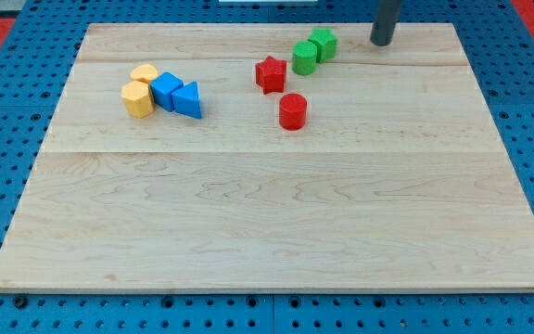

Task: Move the green star to the top left corner

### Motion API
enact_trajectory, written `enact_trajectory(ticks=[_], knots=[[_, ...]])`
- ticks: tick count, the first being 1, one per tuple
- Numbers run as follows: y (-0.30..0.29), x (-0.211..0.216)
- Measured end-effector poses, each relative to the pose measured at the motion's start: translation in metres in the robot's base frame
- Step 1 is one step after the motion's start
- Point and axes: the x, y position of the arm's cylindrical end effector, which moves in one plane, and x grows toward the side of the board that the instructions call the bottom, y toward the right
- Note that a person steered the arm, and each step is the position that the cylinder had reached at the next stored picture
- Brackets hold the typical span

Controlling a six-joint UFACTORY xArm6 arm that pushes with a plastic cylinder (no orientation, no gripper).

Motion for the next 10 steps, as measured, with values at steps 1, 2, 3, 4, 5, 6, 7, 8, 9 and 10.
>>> enact_trajectory(ticks=[1,2,3,4,5,6,7,8,9,10], knots=[[-0.051,-0.013],[-0.121,-0.013],[-0.124,-0.013],[-0.122,-0.013],[-0.121,-0.013],[-0.119,-0.013],[-0.101,-0.002],[-0.049,-0.001],[-0.021,-0.001],[-0.073,0.017]])
